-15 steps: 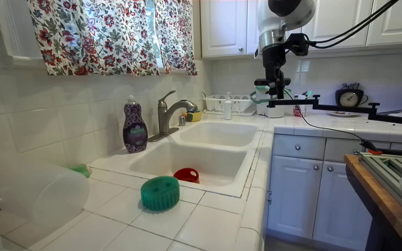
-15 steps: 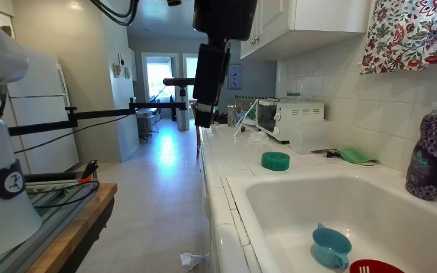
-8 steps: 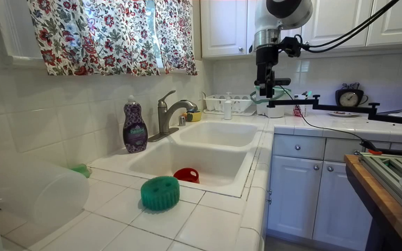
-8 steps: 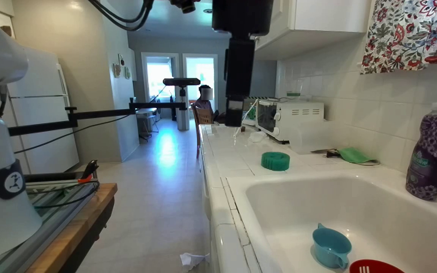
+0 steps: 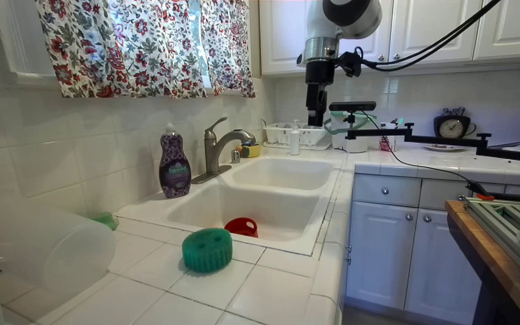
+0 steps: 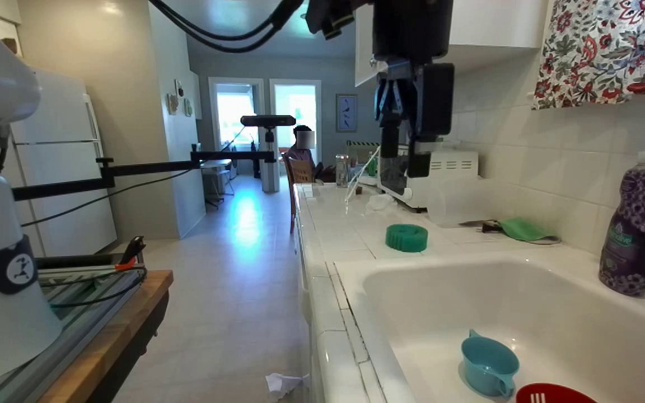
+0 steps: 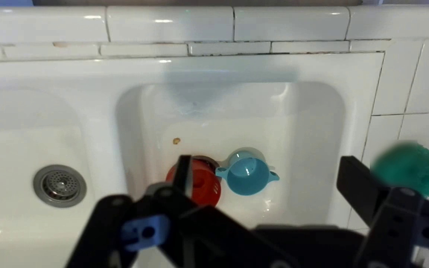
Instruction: Use the green sponge to clean the surface
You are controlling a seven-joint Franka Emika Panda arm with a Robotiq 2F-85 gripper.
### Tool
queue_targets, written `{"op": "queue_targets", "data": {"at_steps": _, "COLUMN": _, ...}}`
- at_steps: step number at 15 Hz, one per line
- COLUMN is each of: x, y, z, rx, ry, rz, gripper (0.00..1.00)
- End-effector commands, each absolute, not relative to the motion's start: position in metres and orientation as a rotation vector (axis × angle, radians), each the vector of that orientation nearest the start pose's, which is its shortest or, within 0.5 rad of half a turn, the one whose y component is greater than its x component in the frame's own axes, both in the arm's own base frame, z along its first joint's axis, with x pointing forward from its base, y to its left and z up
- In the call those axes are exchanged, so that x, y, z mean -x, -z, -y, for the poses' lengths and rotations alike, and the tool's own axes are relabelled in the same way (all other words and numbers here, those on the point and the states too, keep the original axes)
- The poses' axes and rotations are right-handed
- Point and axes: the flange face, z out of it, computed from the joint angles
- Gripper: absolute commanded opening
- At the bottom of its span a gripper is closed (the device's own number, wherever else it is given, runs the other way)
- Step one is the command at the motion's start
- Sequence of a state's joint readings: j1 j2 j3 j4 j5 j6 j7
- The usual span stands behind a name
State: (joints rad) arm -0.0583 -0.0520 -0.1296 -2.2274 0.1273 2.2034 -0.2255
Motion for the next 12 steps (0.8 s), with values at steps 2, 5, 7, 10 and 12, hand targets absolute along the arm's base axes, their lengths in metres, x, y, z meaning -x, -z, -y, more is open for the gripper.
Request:
{"op": "queue_targets", "data": {"at_steps": 2, "x": -0.553, "y": -0.393, "z": 0.065, "rx": 3.090, "ry": 0.002, "rz": 0.120, "gripper": 1.00}}
{"op": "queue_targets", "data": {"at_steps": 5, "x": -0.579, "y": -0.387, "z": 0.038, "rx": 3.128, "ry": -0.029, "rz": 0.236, "gripper": 1.00}}
{"op": "queue_targets", "data": {"at_steps": 7, "x": -0.593, "y": -0.381, "z": 0.019, "rx": 3.139, "ry": -0.048, "rz": 0.322, "gripper": 1.00}}
{"op": "queue_targets", "data": {"at_steps": 10, "x": -0.604, "y": -0.375, "z": -0.007, "rx": 3.137, "ry": -0.084, "rz": 0.411, "gripper": 1.00}}
{"op": "queue_targets", "data": {"at_steps": 12, "x": -0.599, "y": -0.373, "z": -0.010, "rx": 3.123, "ry": -0.050, "rz": 0.387, "gripper": 1.00}}
